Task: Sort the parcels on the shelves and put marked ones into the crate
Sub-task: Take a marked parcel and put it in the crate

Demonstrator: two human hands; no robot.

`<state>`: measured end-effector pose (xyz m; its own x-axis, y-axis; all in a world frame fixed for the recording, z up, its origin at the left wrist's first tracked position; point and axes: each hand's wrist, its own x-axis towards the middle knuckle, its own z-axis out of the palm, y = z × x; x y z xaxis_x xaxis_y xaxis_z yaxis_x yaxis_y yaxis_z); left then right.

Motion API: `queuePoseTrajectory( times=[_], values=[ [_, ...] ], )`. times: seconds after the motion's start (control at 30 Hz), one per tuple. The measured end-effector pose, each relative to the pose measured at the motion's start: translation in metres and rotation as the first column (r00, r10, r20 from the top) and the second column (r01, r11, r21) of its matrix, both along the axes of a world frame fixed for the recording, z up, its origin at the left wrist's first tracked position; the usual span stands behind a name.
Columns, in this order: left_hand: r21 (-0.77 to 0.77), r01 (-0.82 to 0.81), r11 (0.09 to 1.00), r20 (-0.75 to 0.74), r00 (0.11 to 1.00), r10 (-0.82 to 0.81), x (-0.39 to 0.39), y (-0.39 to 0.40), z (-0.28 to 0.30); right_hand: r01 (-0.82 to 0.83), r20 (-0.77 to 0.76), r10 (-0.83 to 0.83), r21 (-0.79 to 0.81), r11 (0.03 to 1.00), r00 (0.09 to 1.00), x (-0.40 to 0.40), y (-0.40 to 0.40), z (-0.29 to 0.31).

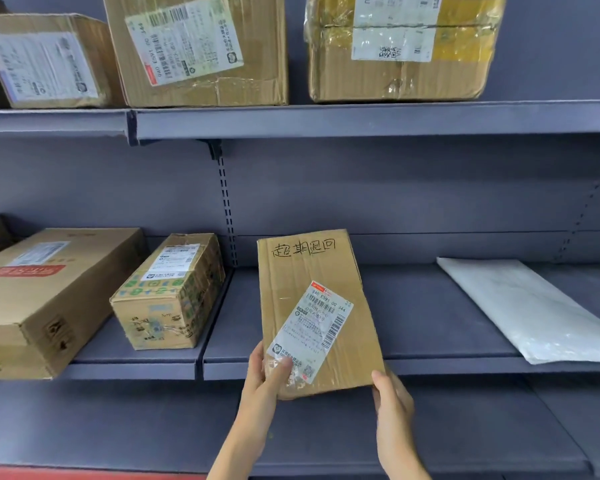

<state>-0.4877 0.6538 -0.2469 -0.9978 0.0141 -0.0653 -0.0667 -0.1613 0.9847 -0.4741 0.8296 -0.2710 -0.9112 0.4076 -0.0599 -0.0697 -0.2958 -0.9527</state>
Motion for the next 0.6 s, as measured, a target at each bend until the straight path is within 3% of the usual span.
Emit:
queuePoseTrajectory(
  times=[0.1,0.6],
  values=[
    [-0.003,0.032,0.999,0.046,0.998,-0.031,0.008,-0.002,-0.007,-0.09,0.026,0.089,0.062,0.994,0.996,0.006,0.0,-0.003],
    [-0.025,-0.005,1.0,0.027,1.0,0.006,0.031,-0.017,-0.014,-0.278,0.216,0.226,0.253,0.927,0.95,0.018,-0.003,0.004]
  ],
)
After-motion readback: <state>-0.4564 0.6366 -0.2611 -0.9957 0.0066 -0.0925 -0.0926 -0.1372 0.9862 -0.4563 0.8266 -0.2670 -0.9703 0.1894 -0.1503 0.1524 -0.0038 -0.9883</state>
